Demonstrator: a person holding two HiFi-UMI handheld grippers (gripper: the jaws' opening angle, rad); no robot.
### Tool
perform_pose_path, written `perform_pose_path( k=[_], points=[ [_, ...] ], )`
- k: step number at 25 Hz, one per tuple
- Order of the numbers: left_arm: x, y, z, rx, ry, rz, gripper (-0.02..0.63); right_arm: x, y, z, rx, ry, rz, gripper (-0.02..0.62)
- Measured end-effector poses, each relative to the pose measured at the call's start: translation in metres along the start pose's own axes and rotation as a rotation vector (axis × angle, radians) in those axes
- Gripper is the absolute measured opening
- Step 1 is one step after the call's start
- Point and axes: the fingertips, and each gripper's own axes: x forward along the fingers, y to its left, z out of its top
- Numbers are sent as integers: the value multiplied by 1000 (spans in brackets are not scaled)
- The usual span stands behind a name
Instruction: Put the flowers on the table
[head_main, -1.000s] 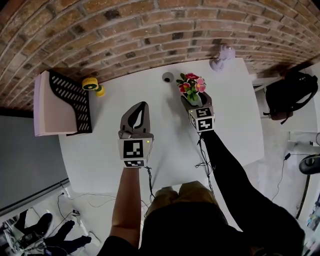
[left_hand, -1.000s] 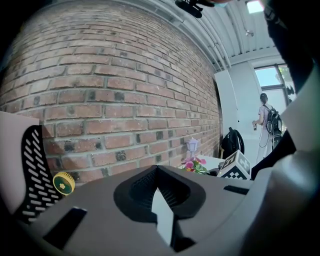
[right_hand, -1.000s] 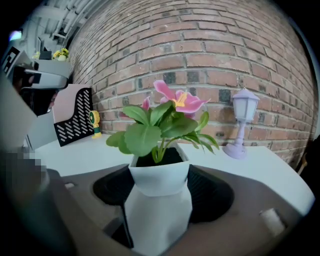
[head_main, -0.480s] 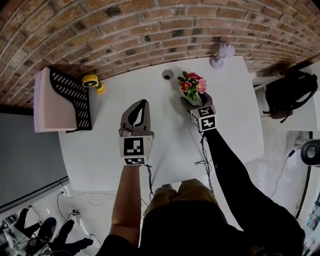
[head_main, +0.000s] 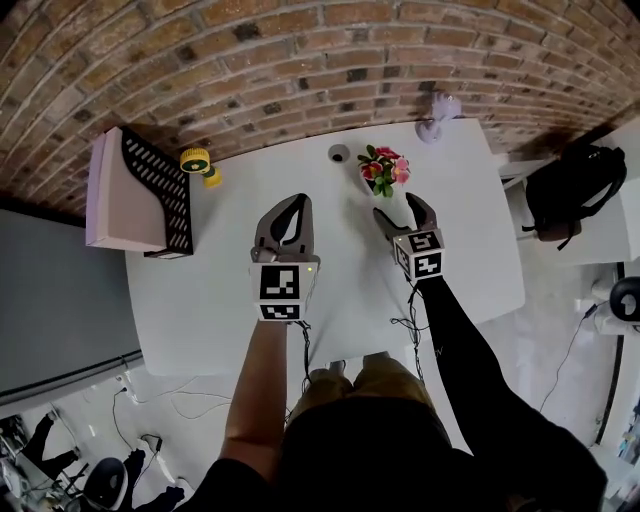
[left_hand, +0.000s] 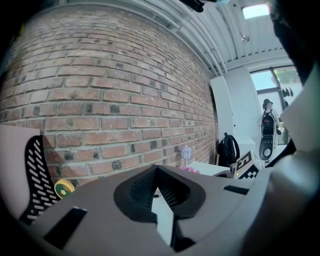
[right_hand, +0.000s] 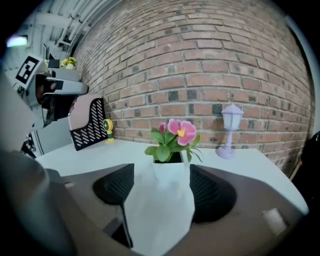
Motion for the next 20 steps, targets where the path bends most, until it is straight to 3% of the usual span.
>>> perform_pose_path(
  k=[20],
  points=[
    [-83,-28,68,32,-102,-52,6,-149,66,130,-90,-306,-83,341]
  ],
)
